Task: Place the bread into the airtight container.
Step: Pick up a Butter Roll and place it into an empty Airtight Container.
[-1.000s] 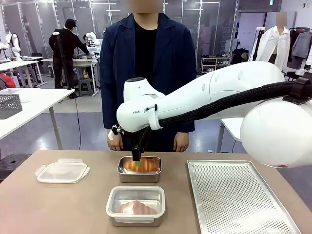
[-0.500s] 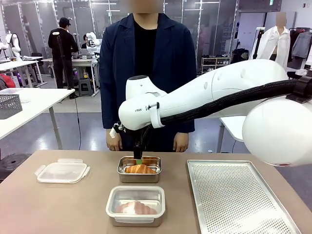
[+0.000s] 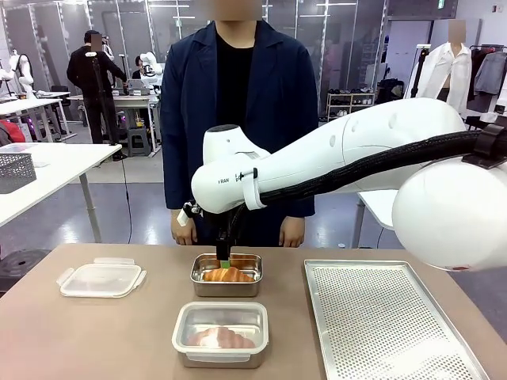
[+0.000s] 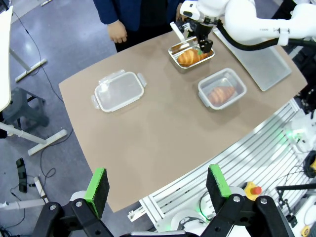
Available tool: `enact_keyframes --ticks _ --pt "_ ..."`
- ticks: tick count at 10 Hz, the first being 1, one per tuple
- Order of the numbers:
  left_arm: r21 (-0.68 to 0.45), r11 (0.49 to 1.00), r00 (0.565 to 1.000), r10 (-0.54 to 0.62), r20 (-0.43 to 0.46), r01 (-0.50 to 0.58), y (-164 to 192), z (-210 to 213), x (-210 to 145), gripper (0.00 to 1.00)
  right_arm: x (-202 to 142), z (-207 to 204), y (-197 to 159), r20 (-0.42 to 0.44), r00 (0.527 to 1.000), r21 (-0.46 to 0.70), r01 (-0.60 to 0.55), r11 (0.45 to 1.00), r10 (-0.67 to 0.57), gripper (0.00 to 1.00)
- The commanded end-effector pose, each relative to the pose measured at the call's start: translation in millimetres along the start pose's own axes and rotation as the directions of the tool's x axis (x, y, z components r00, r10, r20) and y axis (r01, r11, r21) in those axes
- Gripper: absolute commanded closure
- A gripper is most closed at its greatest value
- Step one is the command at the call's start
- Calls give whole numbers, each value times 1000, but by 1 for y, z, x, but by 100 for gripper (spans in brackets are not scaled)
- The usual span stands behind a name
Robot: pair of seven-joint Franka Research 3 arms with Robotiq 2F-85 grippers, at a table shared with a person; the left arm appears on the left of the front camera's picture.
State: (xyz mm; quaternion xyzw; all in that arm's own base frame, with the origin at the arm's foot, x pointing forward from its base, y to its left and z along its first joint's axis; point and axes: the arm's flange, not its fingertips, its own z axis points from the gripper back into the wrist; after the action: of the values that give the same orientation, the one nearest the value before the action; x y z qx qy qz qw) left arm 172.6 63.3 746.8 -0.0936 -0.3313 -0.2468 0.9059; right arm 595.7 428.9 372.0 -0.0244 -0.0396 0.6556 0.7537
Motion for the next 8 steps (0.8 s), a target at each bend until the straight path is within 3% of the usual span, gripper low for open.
enact_keyframes --ticks 1,8 --pt "-1 1000 1000 -8 12 8 -1 0 2 0 2 1 0 1 1000 -2 -1 1000 1 0" --pt "-1 1000 1000 -8 12 8 -1 0 2 0 2 1 0 1 1000 -2 -1 1000 1 0"
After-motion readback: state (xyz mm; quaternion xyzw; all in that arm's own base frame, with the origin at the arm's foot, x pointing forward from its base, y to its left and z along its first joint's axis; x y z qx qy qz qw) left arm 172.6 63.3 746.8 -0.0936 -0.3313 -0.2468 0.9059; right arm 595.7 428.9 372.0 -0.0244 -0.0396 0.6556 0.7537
